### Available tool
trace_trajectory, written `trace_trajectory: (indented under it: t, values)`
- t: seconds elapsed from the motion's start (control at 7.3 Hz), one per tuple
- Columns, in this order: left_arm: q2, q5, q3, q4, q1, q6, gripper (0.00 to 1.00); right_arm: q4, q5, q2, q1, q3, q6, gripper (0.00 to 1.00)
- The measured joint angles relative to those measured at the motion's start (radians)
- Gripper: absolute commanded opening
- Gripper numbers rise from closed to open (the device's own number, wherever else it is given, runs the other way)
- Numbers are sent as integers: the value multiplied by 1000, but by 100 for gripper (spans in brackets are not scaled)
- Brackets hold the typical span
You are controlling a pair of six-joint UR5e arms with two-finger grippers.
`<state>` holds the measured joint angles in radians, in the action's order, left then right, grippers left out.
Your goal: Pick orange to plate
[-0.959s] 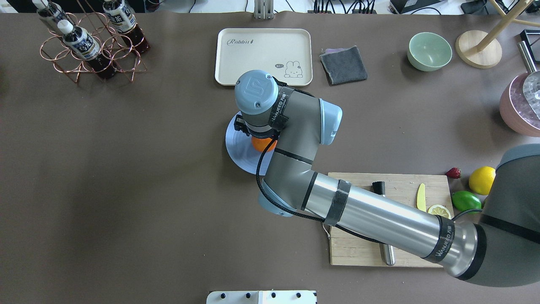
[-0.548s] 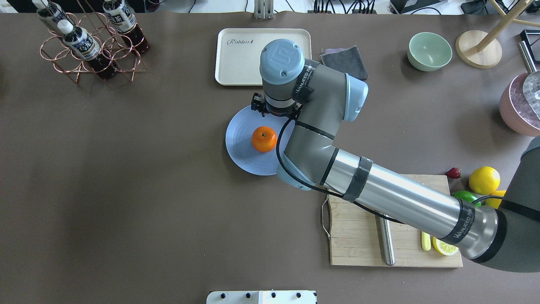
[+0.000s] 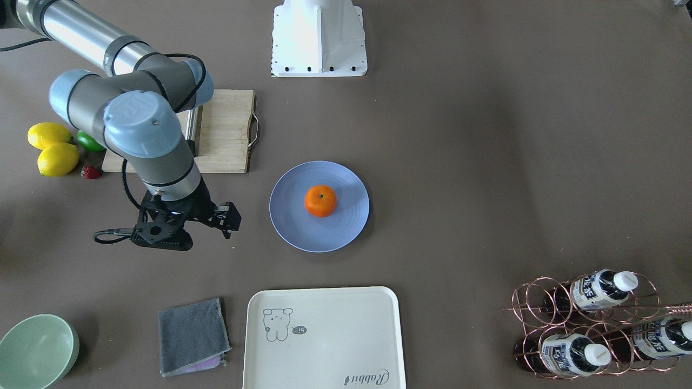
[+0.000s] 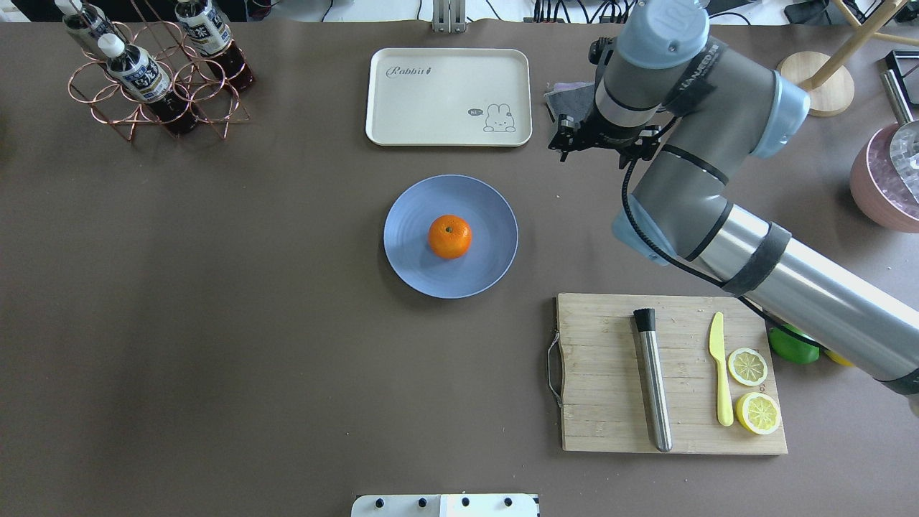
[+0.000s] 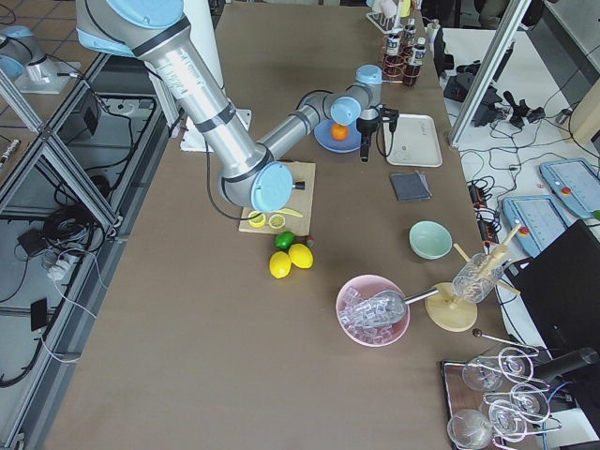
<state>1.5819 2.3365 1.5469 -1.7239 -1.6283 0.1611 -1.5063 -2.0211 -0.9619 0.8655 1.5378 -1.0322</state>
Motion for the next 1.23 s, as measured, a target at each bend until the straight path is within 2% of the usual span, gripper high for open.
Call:
trace_trajectory:
  t: [0.14,0.27,0.68,0.96,1.23]
  values:
    - [-22,-80,21,31,-13,33,98,0,-45,-70,71,35,105,100]
    - [-39,-118,33,53,-20,46,98,-1,-82,-140,143,61,218,100]
    - [-48,-48,49,133,-22,49,98,-1,-138,-350,375,62,676,100]
    - [-47,-13,50,148,-20,49,98,0,-165,-449,530,-5,985,100]
    - [-43,-7,53,150,-19,49,98,1,-187,-504,660,-75,1166,100]
